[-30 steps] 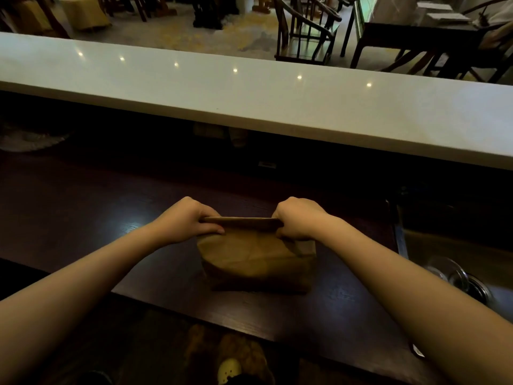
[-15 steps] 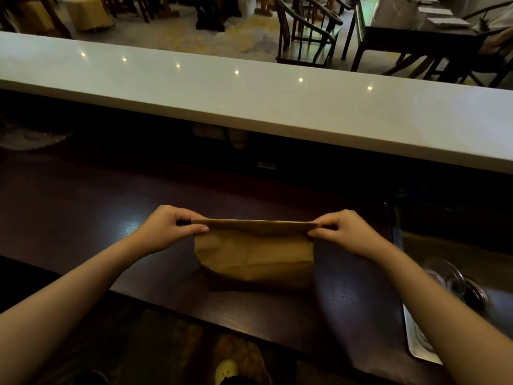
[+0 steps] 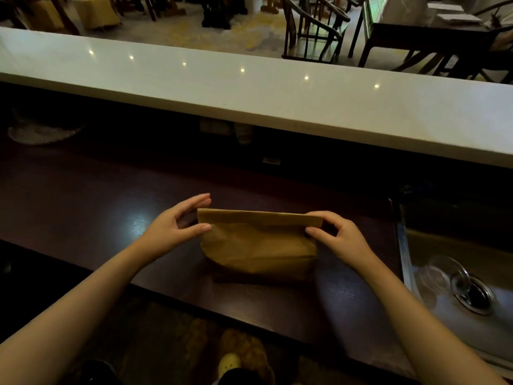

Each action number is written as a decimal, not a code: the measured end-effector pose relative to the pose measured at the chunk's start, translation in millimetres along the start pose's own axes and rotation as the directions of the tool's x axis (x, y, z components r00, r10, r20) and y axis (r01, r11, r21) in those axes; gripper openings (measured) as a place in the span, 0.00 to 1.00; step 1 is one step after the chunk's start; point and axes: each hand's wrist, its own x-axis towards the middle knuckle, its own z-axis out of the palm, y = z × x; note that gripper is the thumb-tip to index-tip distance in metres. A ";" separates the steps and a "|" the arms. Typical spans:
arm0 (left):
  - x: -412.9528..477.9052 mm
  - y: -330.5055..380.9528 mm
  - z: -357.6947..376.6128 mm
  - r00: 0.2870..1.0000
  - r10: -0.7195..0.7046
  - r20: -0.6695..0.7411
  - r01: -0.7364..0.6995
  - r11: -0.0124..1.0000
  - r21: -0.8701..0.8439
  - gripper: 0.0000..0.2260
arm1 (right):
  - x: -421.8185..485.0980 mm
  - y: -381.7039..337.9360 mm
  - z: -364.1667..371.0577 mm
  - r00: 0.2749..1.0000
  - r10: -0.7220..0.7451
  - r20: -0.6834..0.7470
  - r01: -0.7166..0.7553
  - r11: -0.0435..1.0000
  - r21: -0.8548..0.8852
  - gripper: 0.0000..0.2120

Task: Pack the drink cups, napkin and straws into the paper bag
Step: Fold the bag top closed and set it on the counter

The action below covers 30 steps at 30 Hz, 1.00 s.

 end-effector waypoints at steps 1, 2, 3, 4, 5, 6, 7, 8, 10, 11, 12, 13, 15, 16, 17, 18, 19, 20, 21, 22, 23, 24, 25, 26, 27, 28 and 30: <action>-5.9 -4.2 4.2 1.000 -0.013 -0.026 0.011 0.998 -0.068 0.31 | 0.4 0.1 1.8 1.000 -0.015 -0.009 0.015 1.000 -0.016 0.14; -12.7 -10.4 9.3 0.999 -0.022 -0.049 0.016 0.992 -0.127 0.35 | 0.9 -0.9 3.1 0.999 -0.027 -0.021 0.026 0.999 -0.033 0.14; -19.9 -17.6 15.8 0.997 -0.029 -0.068 0.017 0.987 -0.163 0.38 | 1.7 -1.7 4.0 0.999 -0.034 -0.030 0.033 0.999 -0.041 0.14; -27.0 -24.7 23.3 0.996 -0.036 -0.080 0.023 0.987 -0.157 0.41 | 2.3 -3.8 4.6 0.999 -0.036 -0.036 0.034 0.999 -0.041 0.14; -33.2 -31.8 31.7 0.994 -0.043 -0.098 0.031 0.993 -0.112 0.40 | 2.9 -5.2 5.1 0.999 -0.037 -0.037 0.036 0.999 -0.037 0.15; -37.7 -38.2 39.6 0.990 -0.042 -0.132 0.037 0.999 -0.040 0.36 | 3.2 -6.9 5.4 0.999 -0.038 -0.034 0.037 0.999 -0.034 0.15; -40.9 -42.7 47.2 0.984 -0.026 -0.178 0.029 1.000 0.011 0.31 | 3.7 -7.8 5.4 0.999 -0.038 -0.026 0.037 0.999 -0.036 0.16; -43.0 -45.4 53.0 0.971 -0.005 -0.237 0.012 1.000 0.025 0.25 | 4.6 -9.3 4.6 0.999 -0.040 -0.015 0.039 0.998 -0.057 0.15; -44.1 -48.0 59.1 0.943 0.028 -0.332 -0.032 0.999 -0.009 0.18 | 7.1 -16.4 0.6 0.998 -0.069 0.015 0.070 0.984 -0.165 0.15; -44.1 -47.7 60.7 0.934 0.038 -0.355 -0.044 0.999 -0.011 0.16 | 9.7 -23.0 -1.8 0.995 -0.096 0.040 0.103 0.967 -0.234 0.16; -44.2 -47.2 61.5 0.927 0.049 -0.371 -0.049 0.999 0.010 0.15 | 13.4 -32.8 -3.3 0.989 -0.121 0.081 0.140 0.941 -0.307 0.18; -43.9 -47.5 61.9 0.921 0.063 -0.385 -0.052 0.998 0.041 0.15 | 18.3 -45.1 -2.5 0.982 -0.128 0.140 0.173 0.906 -0.387 0.20; -42.5 -47.8 61.8 0.904 0.105 -0.413 -0.059 0.991 0.123 0.12 | 29.8 -71.1 10.0 0.954 -0.094 0.284 0.244 0.796 -0.554 0.24; -41.4 -48.5 61.5 0.897 0.131 -0.422 -0.064 0.983 0.170 0.11 | 36.1 -81.2 20.4 0.934 -0.070 0.352 0.289 0.728 -0.621 0.25; -40.2 -49.7 61.0 0.892 0.151 -0.426 -0.067 0.976 0.205 0.11 | 42.3 -88.7 31.8 0.911 -0.040 0.410 0.329 0.672 -0.664 0.25; -39.5 -50.7 60.4 0.891 0.161 -0.425 -0.071 0.973 0.219 0.12 | 47.9 -93.1 42.7 0.891 -0.003 0.454 0.352 0.636 -0.687 0.24; -39.2 -52.5 60.0 0.896 0.159 -0.415 -0.074 0.974 0.215 0.14 | 52.9 -94.8 51.1 0.877 0.038 0.479 0.354 0.622 -0.698 0.22; -39.9 -54.5 59.8 0.905 0.151 -0.397 -0.076 0.977 0.198 0.18 | 57.3 -95.1 56.7 0.870 0.072 0.487 0.343 0.620 -0.705 0.21; -41.0 -56.5 60.1 0.916 0.138 -0.376 -0.075 0.981 0.179 0.21 | 60.8 -95.0 59.5 0.866 0.097 0.490 0.331 0.624 -0.708 0.20; -41.9 -58.3 61.0 0.925 0.127 -0.359 -0.073 0.984 0.160 0.23 | 63.3 -95.1 60.3 0.861 0.113 0.495 0.322 0.631 -0.705 0.19; -42.4 -59.3 61.9 0.928 0.119 -0.352 -0.071 0.987 0.147 0.23 | 65.2 -95.0 59.9 0.855 0.125 0.503 0.319 0.640 -0.700 0.19; -42.3 -59.9 62.9 0.928 0.114 -0.354 -0.068 0.988 0.140 0.23 | 65.9 -94.8 59.1 0.848 0.130 0.513 0.317 0.652 -0.689 0.18; -41.5 -59.5 64.0 0.927 0.108 -0.360 -0.060 0.988 0.144 0.21 | 65.6 -94.4 58.3 0.843 0.134 0.521 0.312 0.667 -0.676 0.18; -40.5 -58.0 64.8 0.924 0.103 -0.368 -0.050 0.988 0.149 0.17 | 65.6 -93.6 57.8 0.839 0.138 0.526 0.306 0.681 -0.666 0.18; -39.2 -56.5 64.8 0.922 0.093 -0.376 -0.037 0.988 0.152 0.14 | 66.1 -93.5 57.3 0.836 0.145 0.529 0.298 0.690 -0.660 0.17; -37.6 -55.8 64.5 0.921 0.083 -0.380 -0.033 0.990 0.138 0.13 | 66.9 -93.5 56.6 0.833 0.154 0.532 0.289 0.698 -0.655 0.17; -34.4 -55.5 62.2 0.922 0.050 -0.383 -0.019 0.996 0.085 0.13 | 69.1 -95.2 54.3 0.825 0.162 0.541 0.281 0.713 -0.642 0.17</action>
